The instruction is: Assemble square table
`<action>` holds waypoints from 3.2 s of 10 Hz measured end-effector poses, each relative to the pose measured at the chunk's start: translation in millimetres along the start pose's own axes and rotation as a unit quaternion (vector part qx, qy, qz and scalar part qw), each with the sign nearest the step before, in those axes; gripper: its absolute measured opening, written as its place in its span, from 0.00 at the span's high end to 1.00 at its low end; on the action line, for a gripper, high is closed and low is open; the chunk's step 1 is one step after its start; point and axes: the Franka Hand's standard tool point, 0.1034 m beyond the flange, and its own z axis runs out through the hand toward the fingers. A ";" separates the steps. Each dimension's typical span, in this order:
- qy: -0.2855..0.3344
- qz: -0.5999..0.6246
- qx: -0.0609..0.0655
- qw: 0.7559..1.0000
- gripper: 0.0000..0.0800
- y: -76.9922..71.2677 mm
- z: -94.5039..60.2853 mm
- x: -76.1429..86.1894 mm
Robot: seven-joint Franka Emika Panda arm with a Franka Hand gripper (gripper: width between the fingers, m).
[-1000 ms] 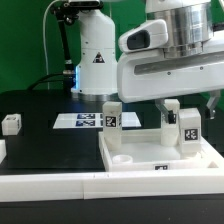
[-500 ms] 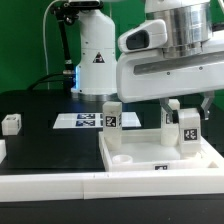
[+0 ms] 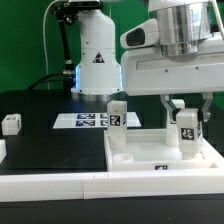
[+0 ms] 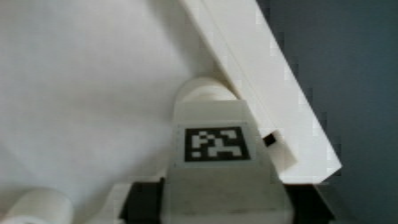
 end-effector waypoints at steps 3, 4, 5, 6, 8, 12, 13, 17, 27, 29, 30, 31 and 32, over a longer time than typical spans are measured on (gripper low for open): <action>0.005 0.153 0.000 0.988 0.63 -0.1 0.4 0.3; 0.006 0.199 0.000 0.980 0.63 -0.7 0.6 -0.4; 0.005 0.248 0.000 0.969 0.63 -2.3 1.0 -2.0; 0.005 0.307 0.000 0.952 0.63 -4.1 1.7 -3.9; 0.005 0.398 0.001 0.917 0.63 -7.0 2.5 -5.0; 0.004 0.396 0.002 0.918 0.39 -7.0 2.6 -4.6; 0.004 0.379 0.001 0.925 0.39 -7.0 2.6 -4.8; 0.006 0.181 -0.001 0.984 0.19 -3.9 2.5 -2.1; 0.009 -0.194 -0.012 0.981 0.19 -1.5 2.9 0.2; 0.010 -0.237 -0.013 0.971 0.19 -1.3 2.8 1.0; 0.010 -0.237 -0.013 0.971 0.34 -0.8 2.7 1.5; 0.010 -0.236 -0.013 0.972 0.52 -0.7 2.7 1.6; 0.010 -0.236 -0.013 0.972 0.52 -0.6 2.7 1.7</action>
Offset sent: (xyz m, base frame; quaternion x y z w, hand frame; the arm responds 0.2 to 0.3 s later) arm -0.0027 0.0062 -0.0073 -0.0102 0.0070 0.2454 0.9693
